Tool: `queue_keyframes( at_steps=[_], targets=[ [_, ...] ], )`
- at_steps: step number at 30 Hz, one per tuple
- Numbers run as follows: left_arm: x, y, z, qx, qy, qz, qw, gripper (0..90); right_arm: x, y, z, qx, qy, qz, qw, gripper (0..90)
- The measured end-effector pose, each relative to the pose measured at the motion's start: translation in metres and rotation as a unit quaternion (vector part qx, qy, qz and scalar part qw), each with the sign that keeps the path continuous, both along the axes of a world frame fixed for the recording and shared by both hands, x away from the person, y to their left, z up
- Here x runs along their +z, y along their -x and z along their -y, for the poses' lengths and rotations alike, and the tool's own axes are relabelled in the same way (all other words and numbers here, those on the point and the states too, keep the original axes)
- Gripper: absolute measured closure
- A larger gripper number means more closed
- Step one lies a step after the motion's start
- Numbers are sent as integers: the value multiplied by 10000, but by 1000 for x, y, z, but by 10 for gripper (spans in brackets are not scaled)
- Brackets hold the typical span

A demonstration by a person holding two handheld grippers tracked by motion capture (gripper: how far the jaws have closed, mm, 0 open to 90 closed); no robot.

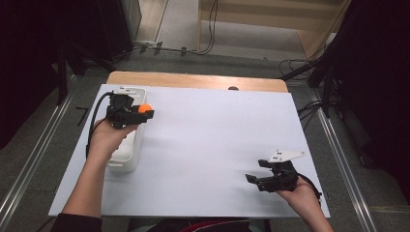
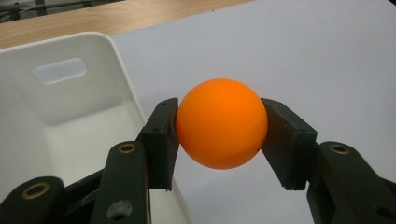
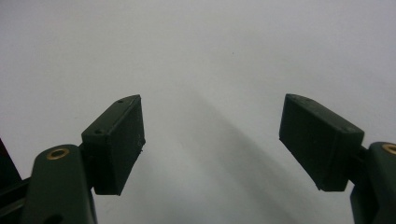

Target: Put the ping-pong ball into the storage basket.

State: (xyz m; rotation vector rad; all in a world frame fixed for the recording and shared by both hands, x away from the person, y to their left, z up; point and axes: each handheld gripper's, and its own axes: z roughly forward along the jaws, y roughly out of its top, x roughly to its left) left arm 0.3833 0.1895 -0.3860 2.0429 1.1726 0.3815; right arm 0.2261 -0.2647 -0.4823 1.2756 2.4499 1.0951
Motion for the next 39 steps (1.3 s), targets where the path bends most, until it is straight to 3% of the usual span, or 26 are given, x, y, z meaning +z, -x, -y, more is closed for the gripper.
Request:
queue_keyframes(
  at_steps=[16,24,28,39],
  targets=[
    [4,-2,-20,346,12,84,9994,486,0,-1,1,19,-3,17,10000,207],
    [4,-3,-29,563,-127,134,9982,485,0,0,0,13,-7,-8,10000,207],
    [5,-4,-33,679,-82,166,9975,485,0,0,1,14,-18,-8,10000,207],
    [2,-5,-39,793,-92,208,9966,485,0,-1,1,19,-13,-7,10000,207]
  ],
)
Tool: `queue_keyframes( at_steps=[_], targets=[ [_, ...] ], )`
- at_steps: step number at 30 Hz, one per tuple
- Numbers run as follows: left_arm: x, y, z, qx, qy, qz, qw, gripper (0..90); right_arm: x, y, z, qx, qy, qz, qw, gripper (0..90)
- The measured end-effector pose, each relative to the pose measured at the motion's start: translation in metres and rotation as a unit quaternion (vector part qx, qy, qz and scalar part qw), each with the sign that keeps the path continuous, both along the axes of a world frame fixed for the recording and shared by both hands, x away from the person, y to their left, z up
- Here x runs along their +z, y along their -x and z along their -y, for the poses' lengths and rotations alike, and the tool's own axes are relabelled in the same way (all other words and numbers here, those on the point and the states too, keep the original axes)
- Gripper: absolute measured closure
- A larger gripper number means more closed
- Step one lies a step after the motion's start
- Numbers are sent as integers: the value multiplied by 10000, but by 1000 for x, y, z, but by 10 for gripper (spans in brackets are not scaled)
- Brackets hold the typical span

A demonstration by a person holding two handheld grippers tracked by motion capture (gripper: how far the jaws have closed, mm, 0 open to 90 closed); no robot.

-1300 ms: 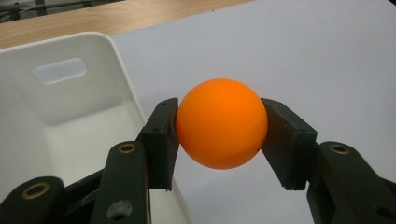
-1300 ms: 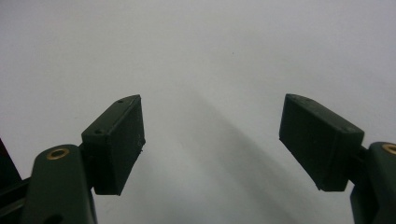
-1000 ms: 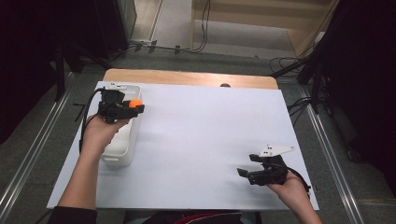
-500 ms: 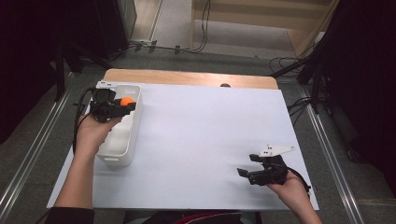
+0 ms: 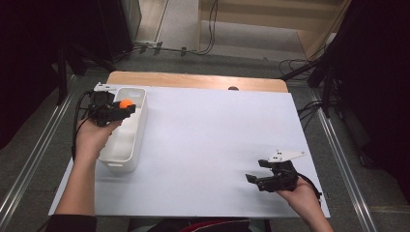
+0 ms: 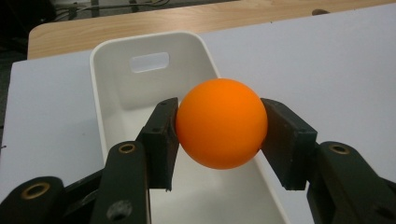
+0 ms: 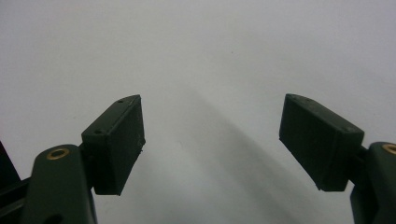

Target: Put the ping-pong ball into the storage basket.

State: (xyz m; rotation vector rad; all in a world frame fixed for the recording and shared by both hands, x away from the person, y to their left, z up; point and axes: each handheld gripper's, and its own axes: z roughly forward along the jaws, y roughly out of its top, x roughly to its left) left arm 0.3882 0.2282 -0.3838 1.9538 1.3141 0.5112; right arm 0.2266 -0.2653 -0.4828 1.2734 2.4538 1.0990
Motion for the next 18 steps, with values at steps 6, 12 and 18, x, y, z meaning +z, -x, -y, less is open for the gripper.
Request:
queue_keyframes(
  at_steps=[6,12,18],
  targets=[
    [-4,-1,0,6,-28,-34,10000,485,0,0,0,-3,1,0,10000,207],
    [-10,-3,-2,73,22,-21,10000,484,0,0,0,-3,-2,-4,10000,207],
    [-18,-5,-5,172,117,-76,9998,484,0,0,0,0,5,3,10000,207]
  ],
)
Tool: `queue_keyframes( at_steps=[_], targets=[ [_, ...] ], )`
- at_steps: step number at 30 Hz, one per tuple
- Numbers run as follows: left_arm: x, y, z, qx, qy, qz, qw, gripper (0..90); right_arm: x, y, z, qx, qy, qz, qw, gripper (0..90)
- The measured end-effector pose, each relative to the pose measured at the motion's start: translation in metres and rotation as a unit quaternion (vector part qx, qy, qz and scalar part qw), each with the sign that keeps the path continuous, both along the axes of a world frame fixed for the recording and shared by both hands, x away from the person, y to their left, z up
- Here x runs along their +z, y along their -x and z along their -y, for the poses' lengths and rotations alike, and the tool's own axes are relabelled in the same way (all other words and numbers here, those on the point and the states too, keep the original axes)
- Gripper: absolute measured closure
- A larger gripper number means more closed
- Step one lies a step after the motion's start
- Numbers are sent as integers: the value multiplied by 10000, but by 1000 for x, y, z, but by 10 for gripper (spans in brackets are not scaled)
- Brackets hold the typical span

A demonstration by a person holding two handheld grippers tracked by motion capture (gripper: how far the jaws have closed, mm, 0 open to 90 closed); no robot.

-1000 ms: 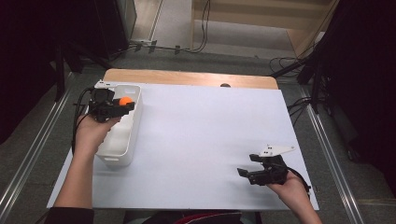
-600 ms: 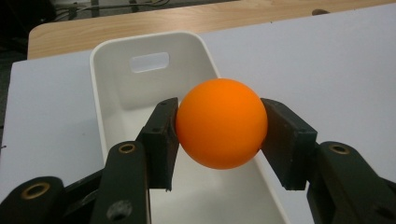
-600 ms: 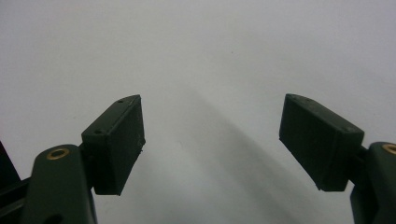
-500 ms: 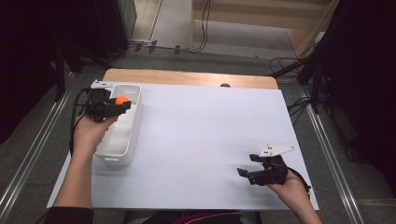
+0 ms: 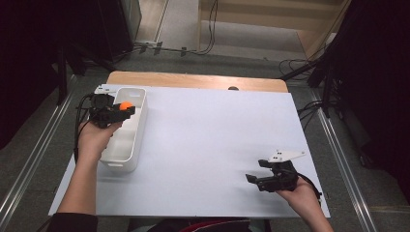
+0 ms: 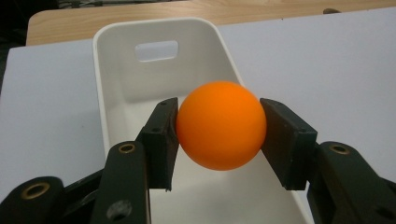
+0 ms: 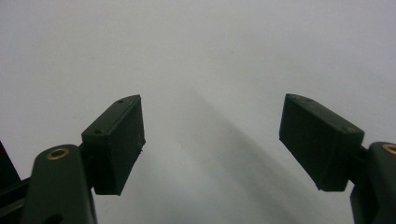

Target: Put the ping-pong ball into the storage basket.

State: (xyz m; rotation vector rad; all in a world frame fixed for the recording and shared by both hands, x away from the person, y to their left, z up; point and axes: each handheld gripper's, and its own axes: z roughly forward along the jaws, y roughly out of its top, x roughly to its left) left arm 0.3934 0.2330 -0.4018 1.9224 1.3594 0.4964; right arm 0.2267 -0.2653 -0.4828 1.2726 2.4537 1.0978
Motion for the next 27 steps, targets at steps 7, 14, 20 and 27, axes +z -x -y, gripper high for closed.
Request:
queue_keyframes(
  at_steps=[7,14,20,27],
  targets=[
    [-5,-2,1,30,-5,-65,10000,483,0,0,1,-24,-8,22,10000,207],
    [-4,-1,2,6,-13,-76,10000,481,0,0,0,-3,5,0,10000,207],
    [0,0,2,36,32,-14,10000,404,0,0,0,-4,4,8,10000,207],
    [7,1,3,14,18,-61,10000,369,0,1,0,-9,-3,-1,10000,207]
  ],
)
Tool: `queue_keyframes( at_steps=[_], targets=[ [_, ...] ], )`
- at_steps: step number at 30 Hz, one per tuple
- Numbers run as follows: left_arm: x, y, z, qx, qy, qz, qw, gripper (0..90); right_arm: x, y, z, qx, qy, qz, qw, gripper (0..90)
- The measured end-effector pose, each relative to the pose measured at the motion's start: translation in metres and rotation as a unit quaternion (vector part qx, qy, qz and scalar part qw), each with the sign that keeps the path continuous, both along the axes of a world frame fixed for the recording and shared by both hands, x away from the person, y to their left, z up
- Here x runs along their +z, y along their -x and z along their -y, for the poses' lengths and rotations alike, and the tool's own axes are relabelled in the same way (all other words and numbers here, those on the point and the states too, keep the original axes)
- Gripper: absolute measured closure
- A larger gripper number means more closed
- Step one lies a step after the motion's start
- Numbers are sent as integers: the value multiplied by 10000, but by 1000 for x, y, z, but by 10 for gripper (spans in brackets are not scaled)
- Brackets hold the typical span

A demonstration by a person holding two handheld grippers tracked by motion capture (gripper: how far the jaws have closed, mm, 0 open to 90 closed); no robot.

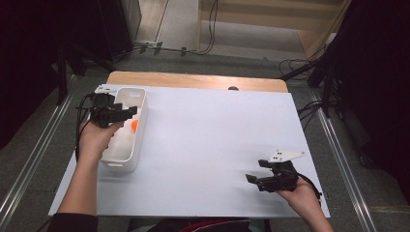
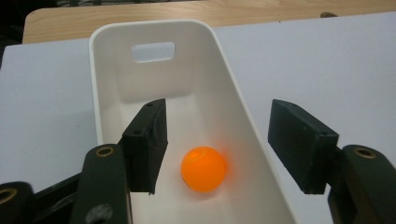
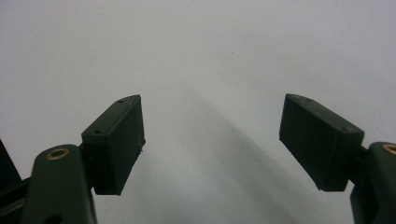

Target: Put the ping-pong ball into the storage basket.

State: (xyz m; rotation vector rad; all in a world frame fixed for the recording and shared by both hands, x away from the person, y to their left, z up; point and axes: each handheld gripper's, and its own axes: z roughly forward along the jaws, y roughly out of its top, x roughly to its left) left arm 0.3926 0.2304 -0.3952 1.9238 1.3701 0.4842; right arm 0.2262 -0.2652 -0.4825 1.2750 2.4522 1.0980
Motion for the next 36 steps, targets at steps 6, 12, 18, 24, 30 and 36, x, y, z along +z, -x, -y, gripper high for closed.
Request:
queue_keyframes(
  at_steps=[6,12,18,24,30,36],
  targets=[
    [8,2,1,-96,46,54,9999,361,0,0,0,14,0,3,10000,207],
    [15,5,4,-251,145,68,9996,325,0,-1,1,14,3,14,10000,207],
    [19,8,10,-467,180,82,9987,324,-1,0,1,4,21,17,10000,207],
    [25,14,21,-689,229,145,9973,324,0,0,1,-16,-13,-15,10000,207],
    [28,19,29,-893,285,164,9955,324,0,0,2,-2,-12,12,10000,207],
    [29,22,37,-1085,279,148,9936,324,0,0,2,-1,-9,14,10000,207]
  ],
)
